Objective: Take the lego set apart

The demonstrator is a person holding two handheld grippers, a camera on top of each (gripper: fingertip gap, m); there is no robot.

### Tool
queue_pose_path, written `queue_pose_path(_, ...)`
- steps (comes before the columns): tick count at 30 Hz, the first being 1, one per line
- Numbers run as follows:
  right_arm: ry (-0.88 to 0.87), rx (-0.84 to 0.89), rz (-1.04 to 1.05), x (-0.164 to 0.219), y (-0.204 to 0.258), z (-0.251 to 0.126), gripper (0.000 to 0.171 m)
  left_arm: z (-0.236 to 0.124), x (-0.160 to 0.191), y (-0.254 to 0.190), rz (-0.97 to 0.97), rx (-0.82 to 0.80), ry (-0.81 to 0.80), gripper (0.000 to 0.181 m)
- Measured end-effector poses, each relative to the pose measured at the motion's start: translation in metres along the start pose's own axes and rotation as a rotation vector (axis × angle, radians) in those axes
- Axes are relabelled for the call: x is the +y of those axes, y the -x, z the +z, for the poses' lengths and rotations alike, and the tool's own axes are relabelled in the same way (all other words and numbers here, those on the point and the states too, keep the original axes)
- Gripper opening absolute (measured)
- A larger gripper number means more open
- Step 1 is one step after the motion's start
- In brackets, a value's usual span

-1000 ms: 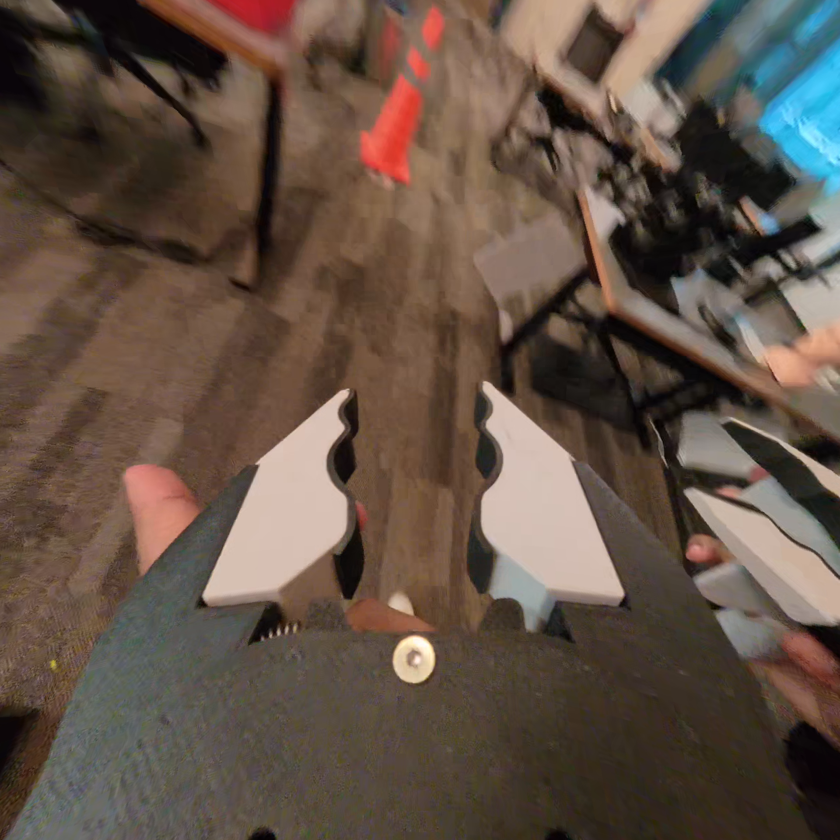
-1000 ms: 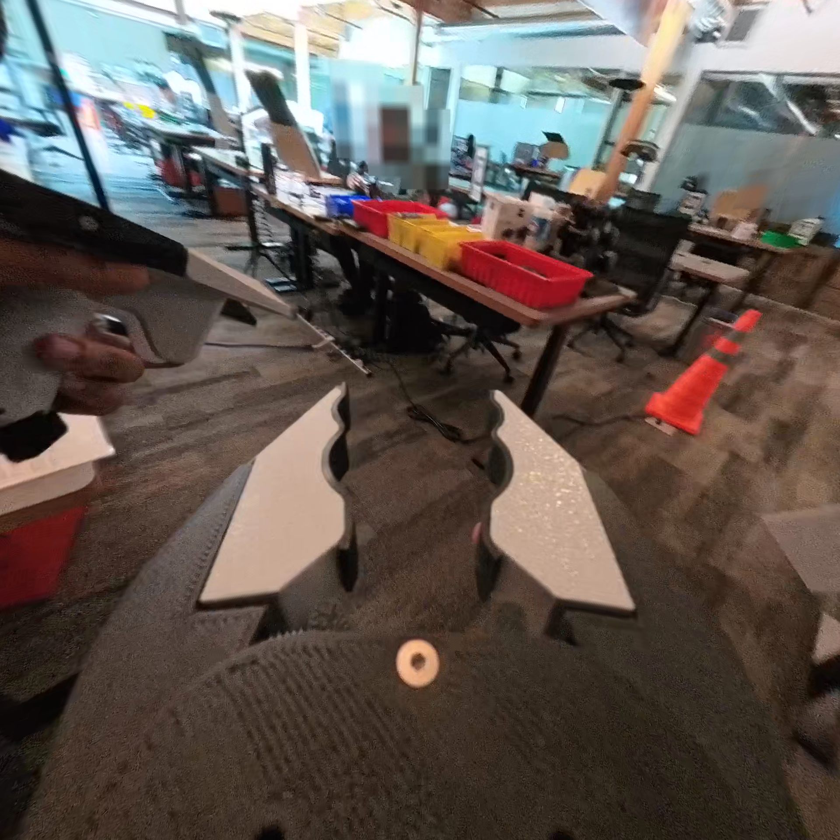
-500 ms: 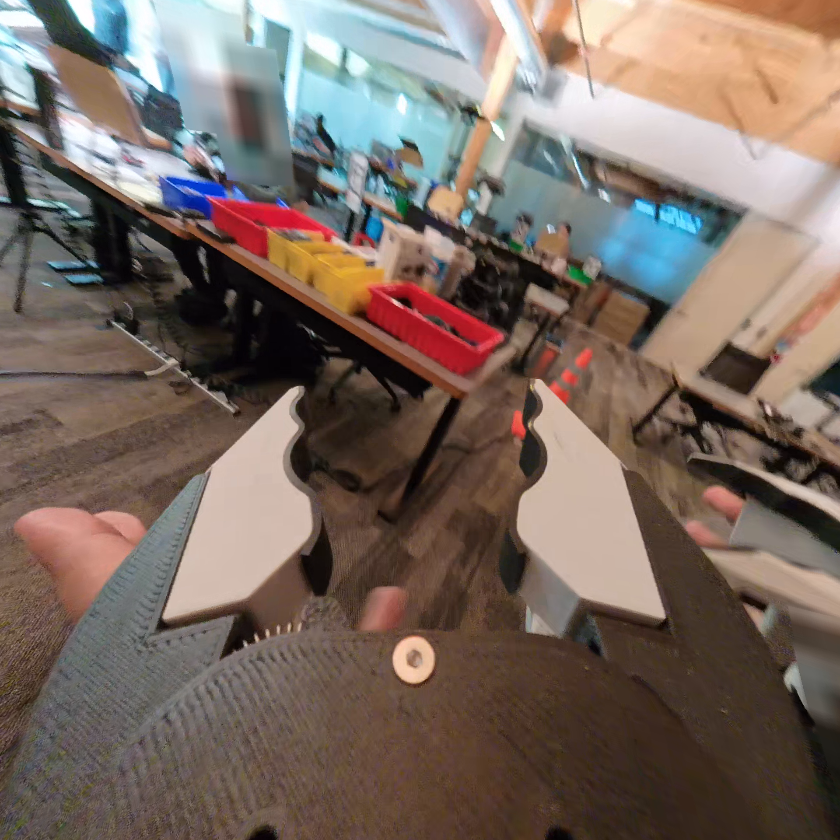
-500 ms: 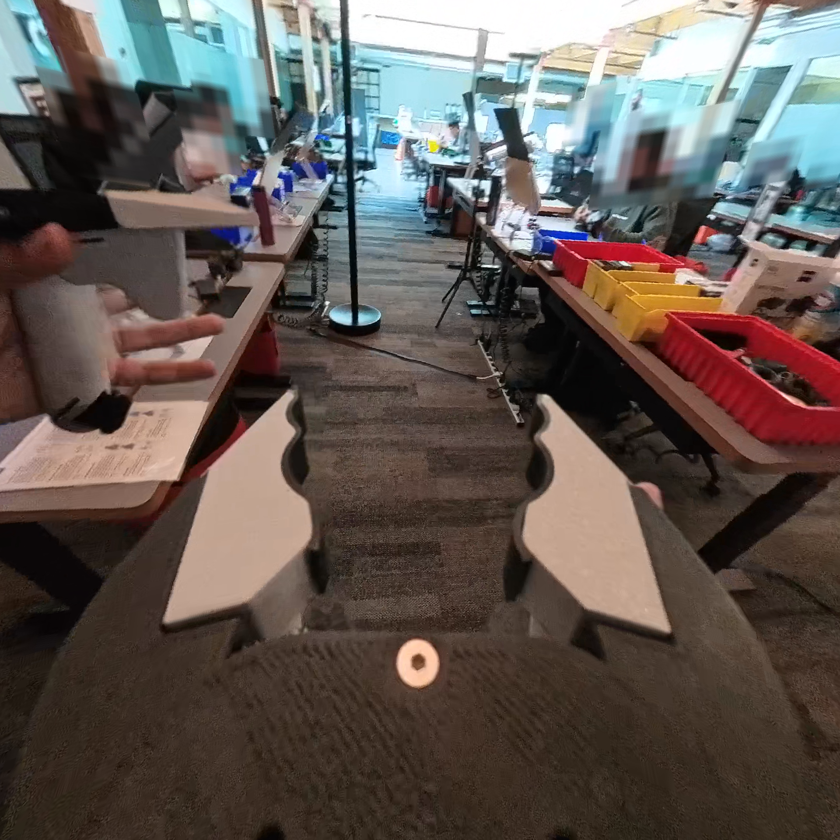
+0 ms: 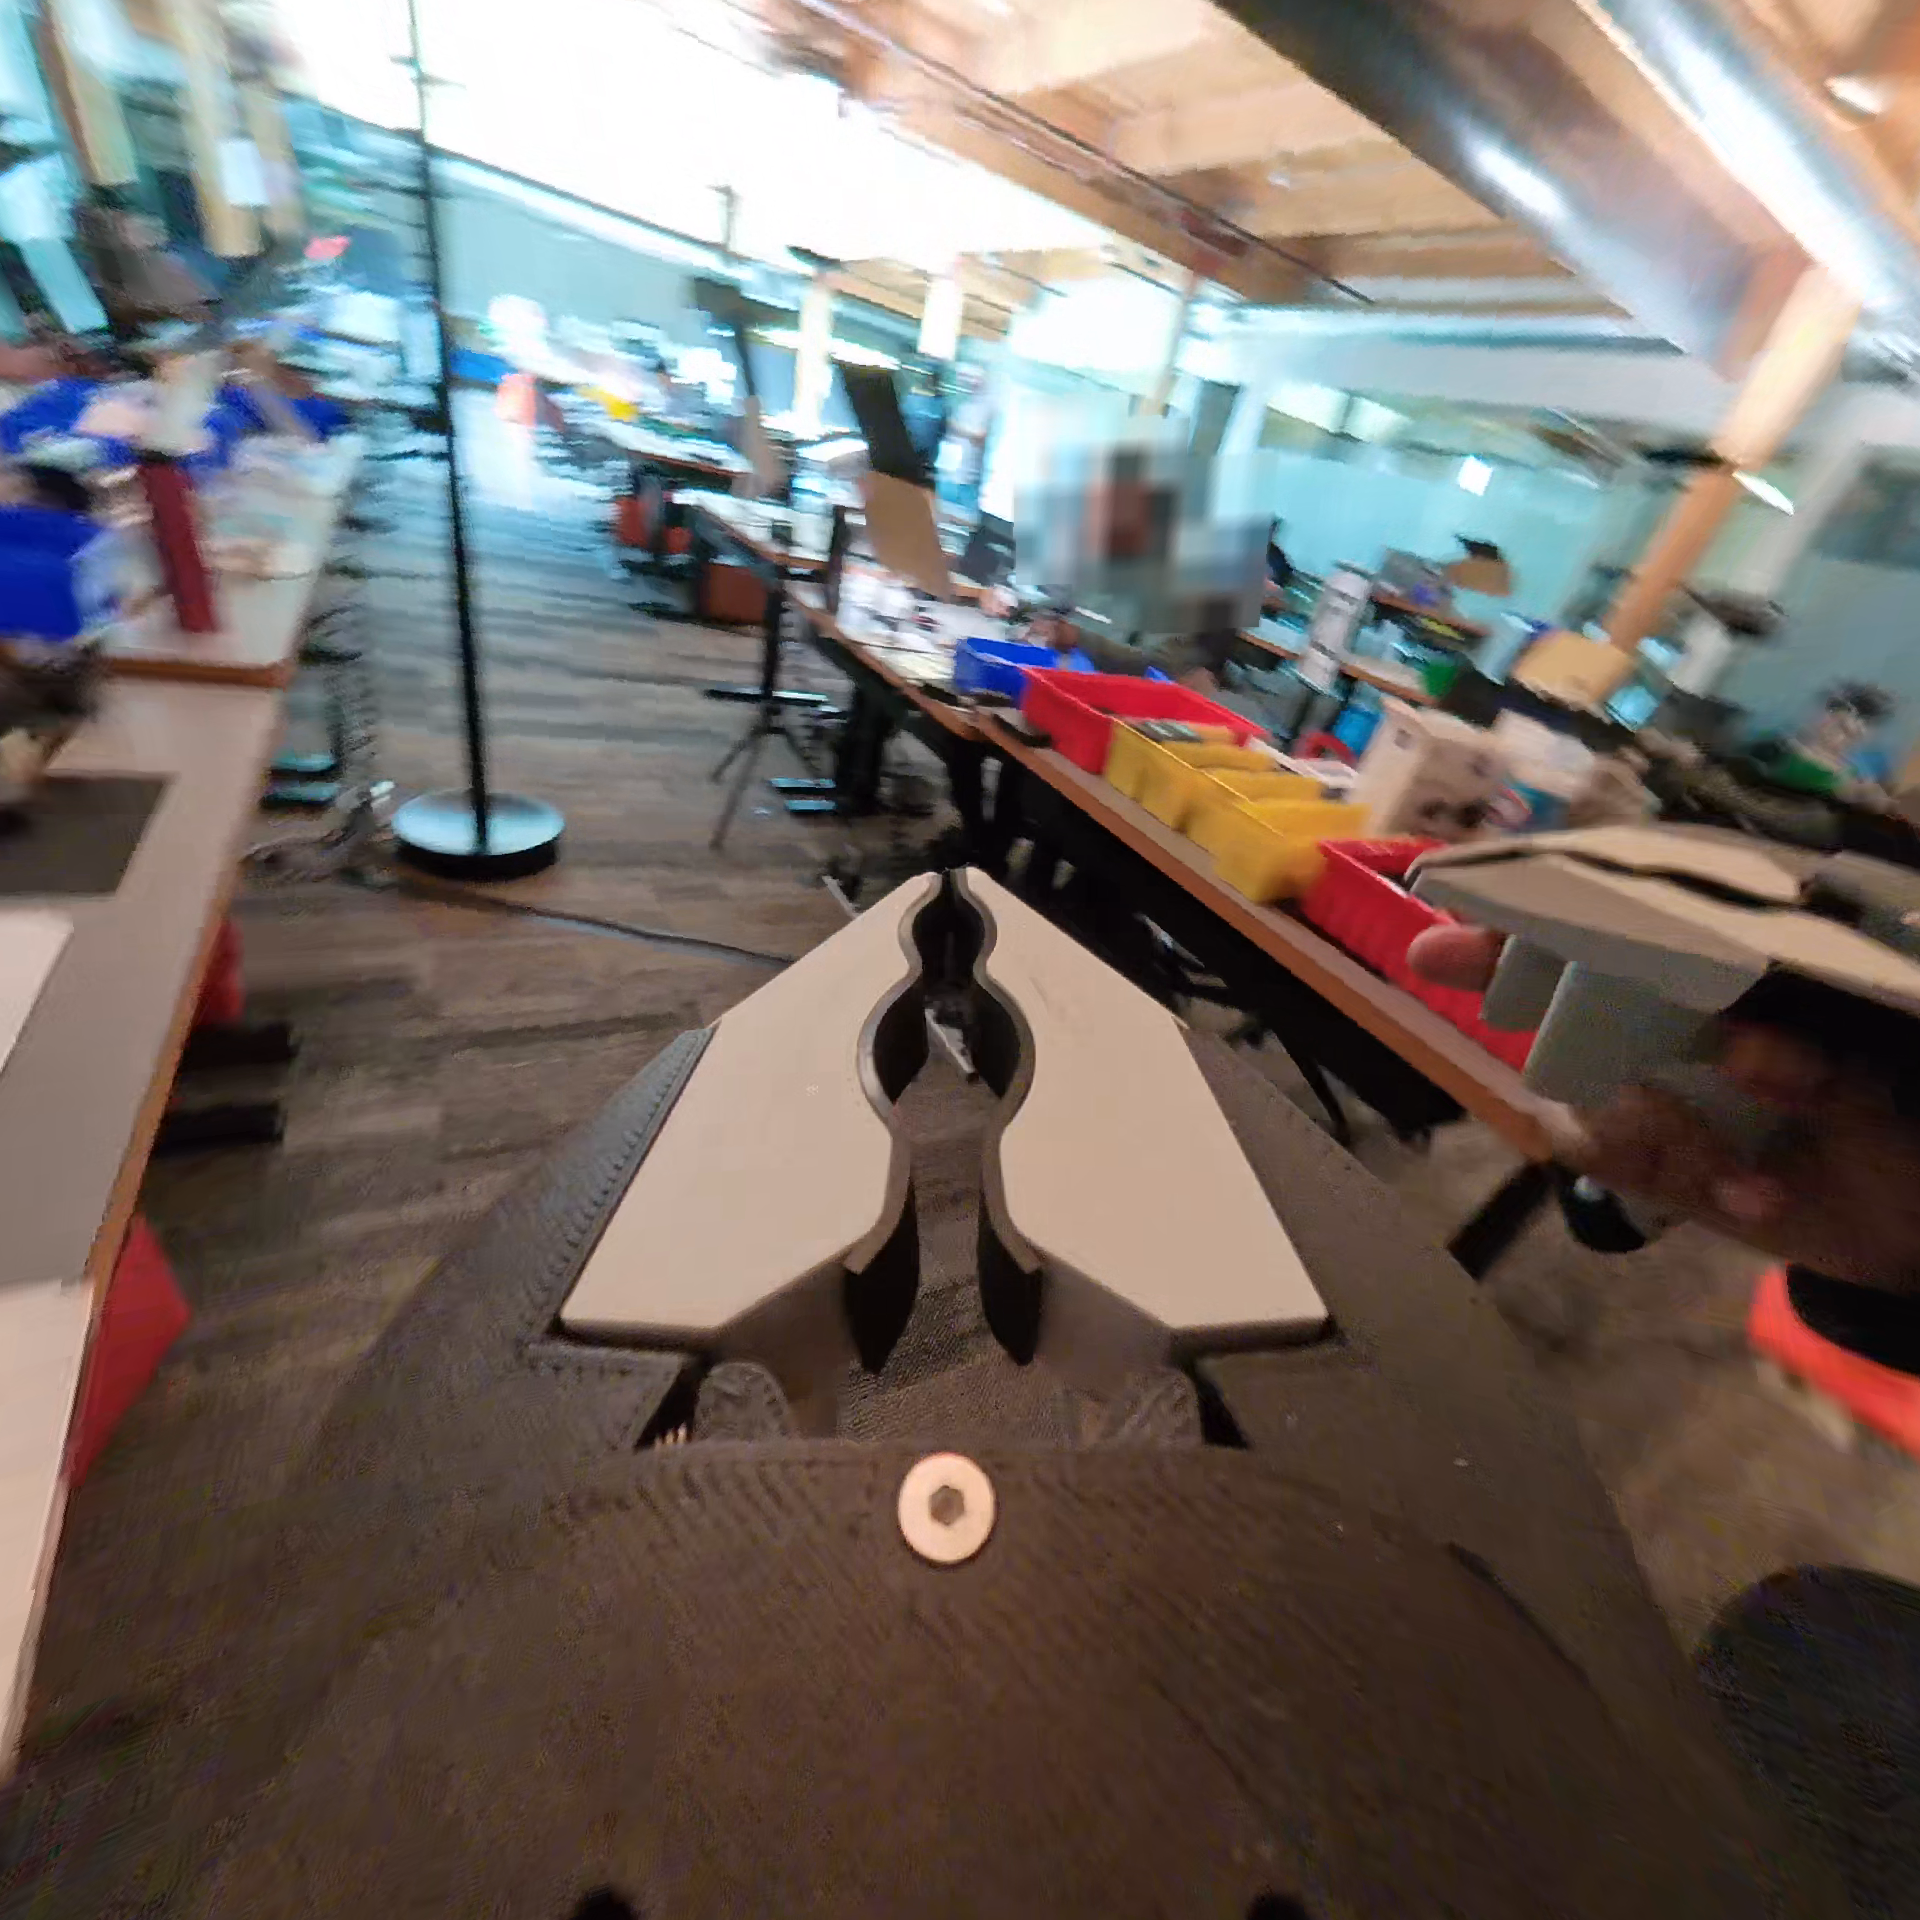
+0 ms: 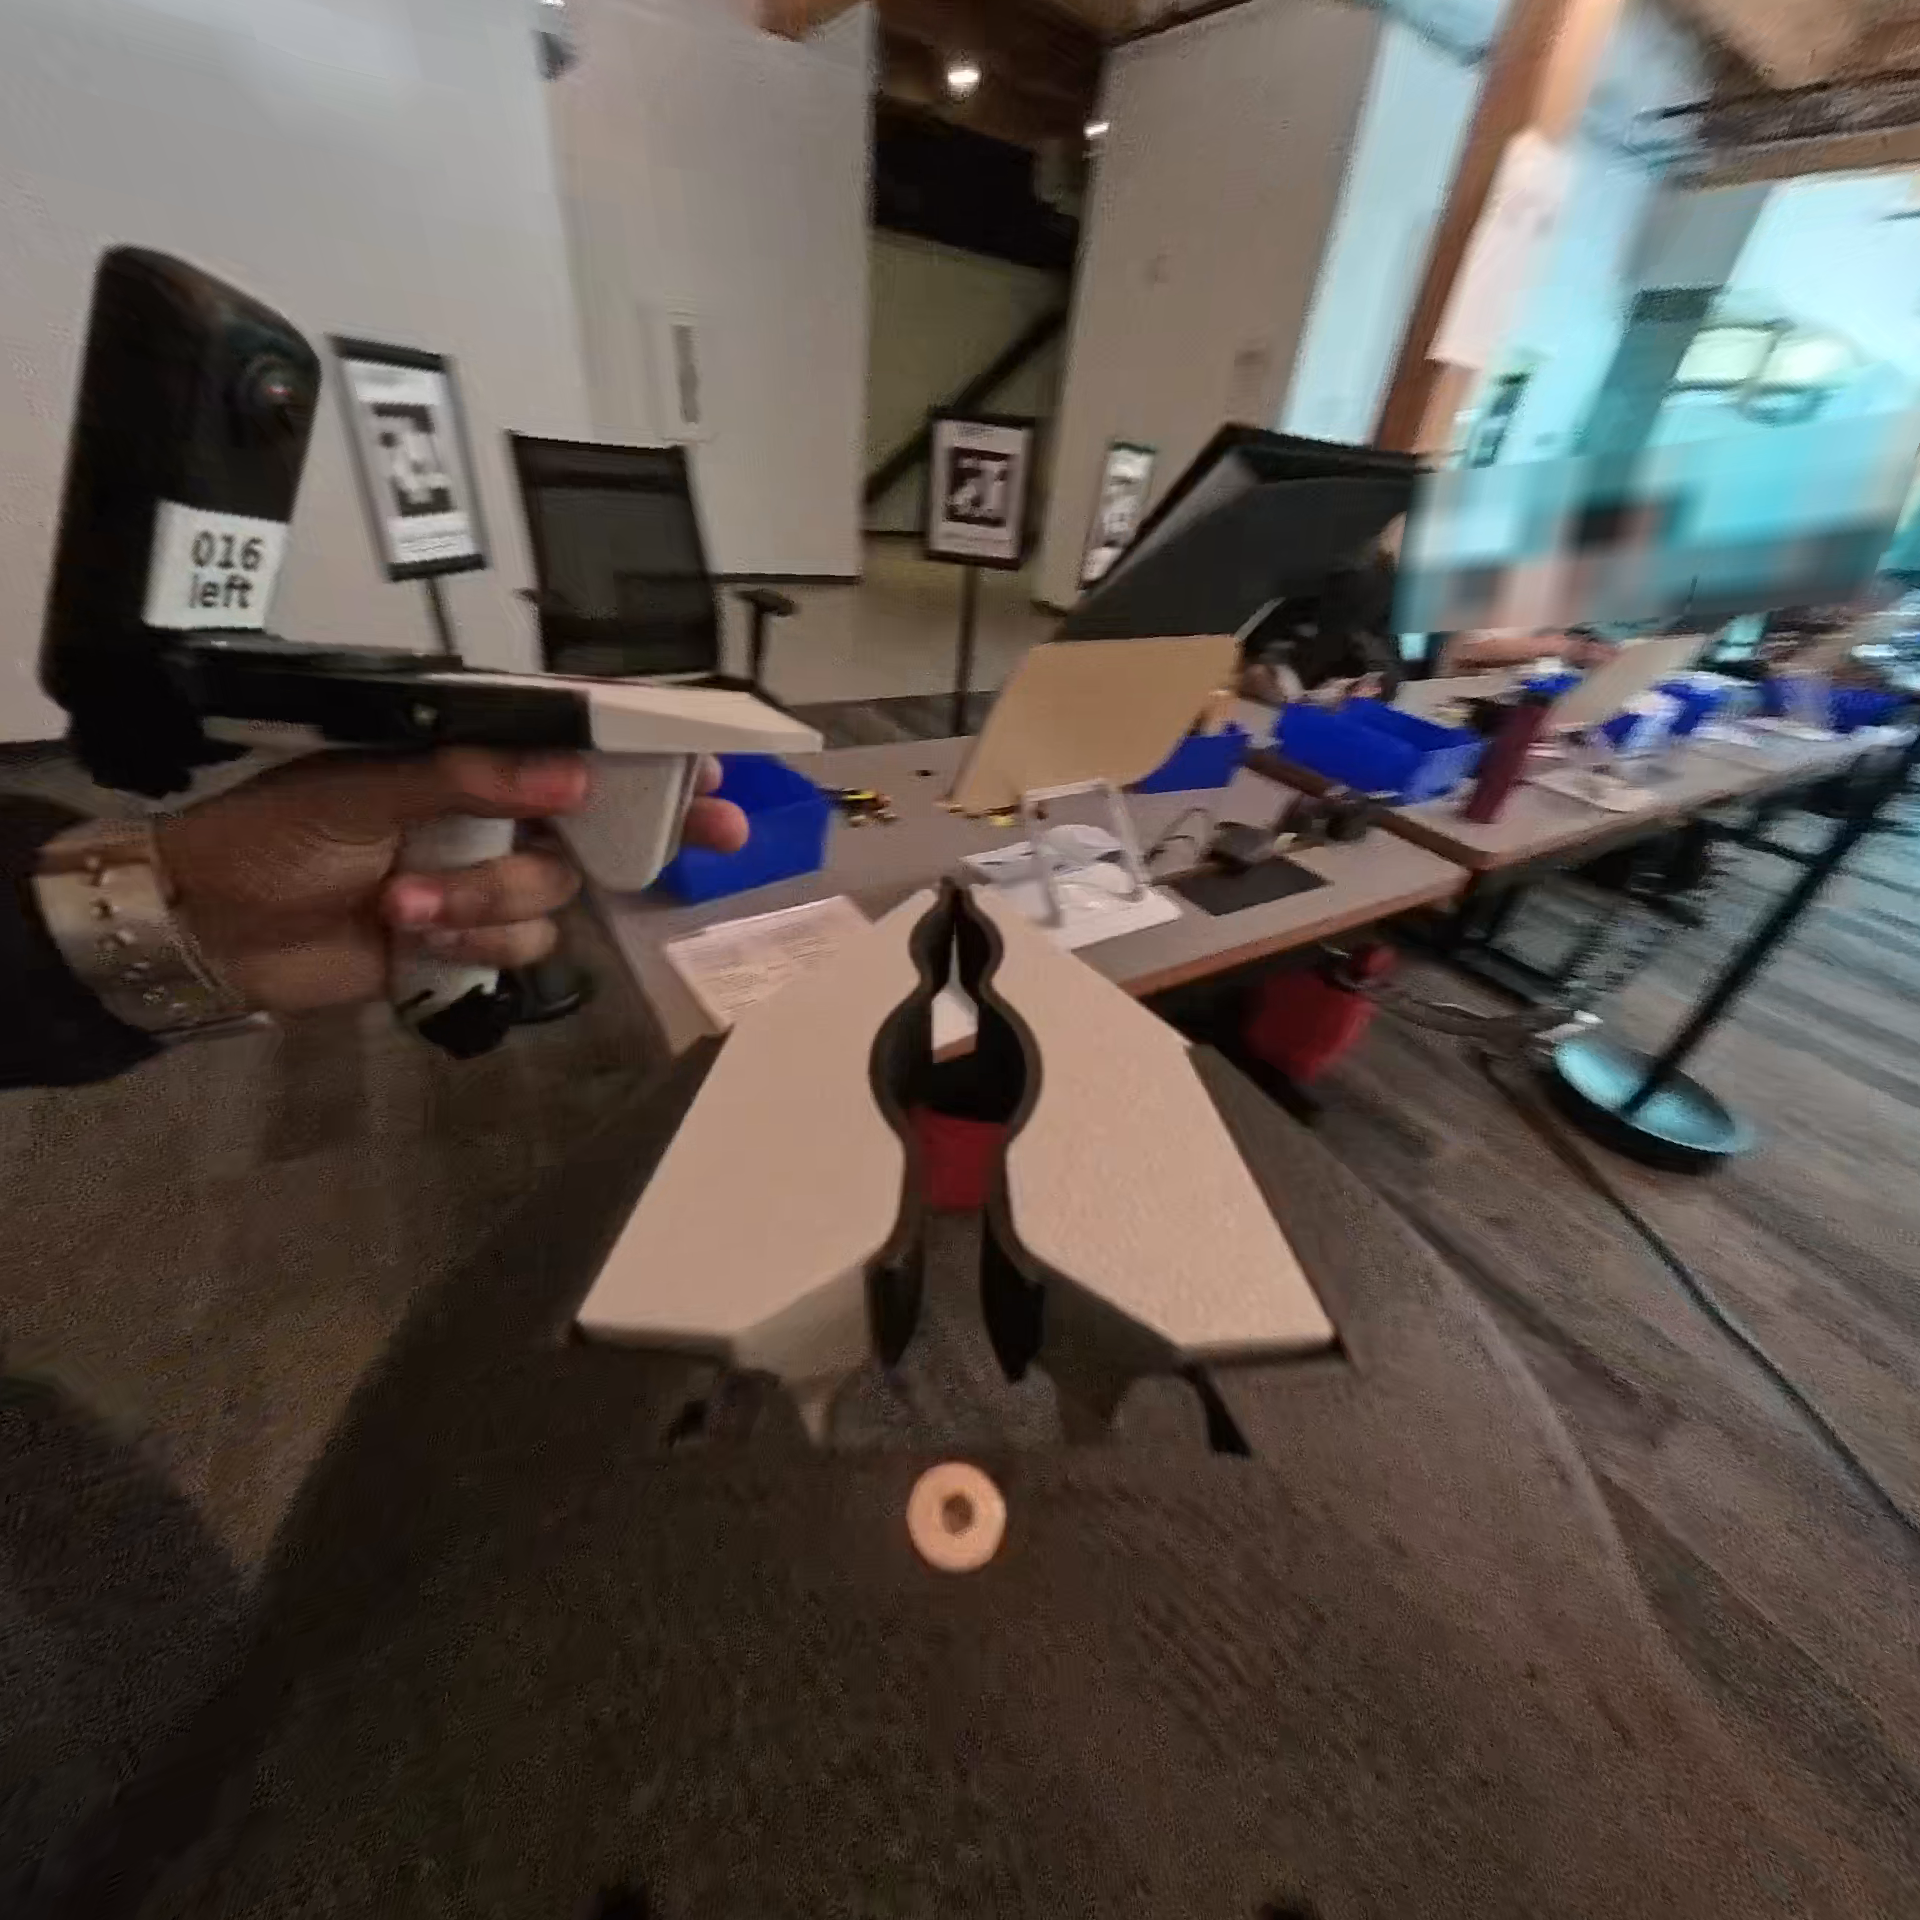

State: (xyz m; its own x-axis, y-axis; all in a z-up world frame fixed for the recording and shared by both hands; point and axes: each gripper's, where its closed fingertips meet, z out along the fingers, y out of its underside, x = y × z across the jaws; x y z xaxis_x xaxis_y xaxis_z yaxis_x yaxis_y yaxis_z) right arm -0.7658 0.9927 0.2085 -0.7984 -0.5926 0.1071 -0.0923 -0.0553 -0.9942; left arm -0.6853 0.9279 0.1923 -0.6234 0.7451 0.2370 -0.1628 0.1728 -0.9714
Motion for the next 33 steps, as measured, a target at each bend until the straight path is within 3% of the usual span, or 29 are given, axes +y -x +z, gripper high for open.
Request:
queue_pose_path(4, 0.011, -0.355, 0.014, 0.004, -0.002, 0.001, 0.0, -0.019, 0.011, -0.014, -0.182, -0.239, -0.095, 0.0)
queue_pose_path(7, 0.015, -0.523, 0.061, 0.002, 0.005, 0.003, 0.0, -0.037, 0.03, -0.034, -0.155, -0.326, -0.018, 0.0)
queue_pose_path(10, 0.053, -0.675, 0.149, 0.016, 0.033, 0.015, 0.0, -0.079, 0.046, -0.033, -0.095, -0.526, 0.017, 0.0)
queue_pose_path(12, 0.106, -0.755, 0.176, 0.033, 0.061, 0.025, 0.0, -0.118, 0.057, -0.029, -0.149, -0.653, -0.013, 0.013)
queue_pose_path(15, 0.243, -0.823, 0.161, 0.073, 0.112, 0.044, 0.035, -0.19, 0.086, -0.014, -0.249, -0.912, -0.064, 0.063)
queue_pose_path(17, 0.414, -0.812, 0.105, 0.115, 0.139, 0.06, 0.069, -0.234, 0.111, -0.004, -0.279, -1.026, -0.038, 0.079)
queue_pose_path(19, 0.541, -0.784, 0.052, 0.157, 0.157, 0.077, 0.081, -0.271, 0.144, 0.01, -0.343, -1.09, 0.028, 0.095)
queue_pose_path(21, 0.63, -0.743, 0.035, 0.201, 0.171, 0.099, 0.081, -0.304, 0.176, 0.028, -0.409, -1.131, 0.067, 0.101)
queue_pose_path(23, 0.712, -0.706, 0.061, 0.257, 0.187, 0.126, 0.08, -0.329, 0.209, 0.049, -0.463, -1.138, 0.085, 0.099)
queue_pose_path(25, 0.807, -0.654, 0.034, 0.34, 0.202, 0.154, 0.078, -0.353, 0.257, 0.073, -0.54, -1.16, 0.141, 0.096)
queue_pose_path(26, 0.861, -0.618, -0.007, 0.391, 0.204, 0.168, 0.075, -0.367, 0.288, 0.085, -0.588, -1.192, 0.177, 0.094)
queue_pose_path(28, 0.935, -0.512, -0.074, 0.495, 0.199, 0.202, 0.047, -0.403, 0.355, 0.11, -0.685, -1.313, 0.214, 0.079)
queue_pose_path(33, 1.065, -0.376, -0.065, 0.762, 0.188, 0.296, 0.031, -0.455, 0.528, 0.173, -0.808, -1.458, 0.261, 0.061)
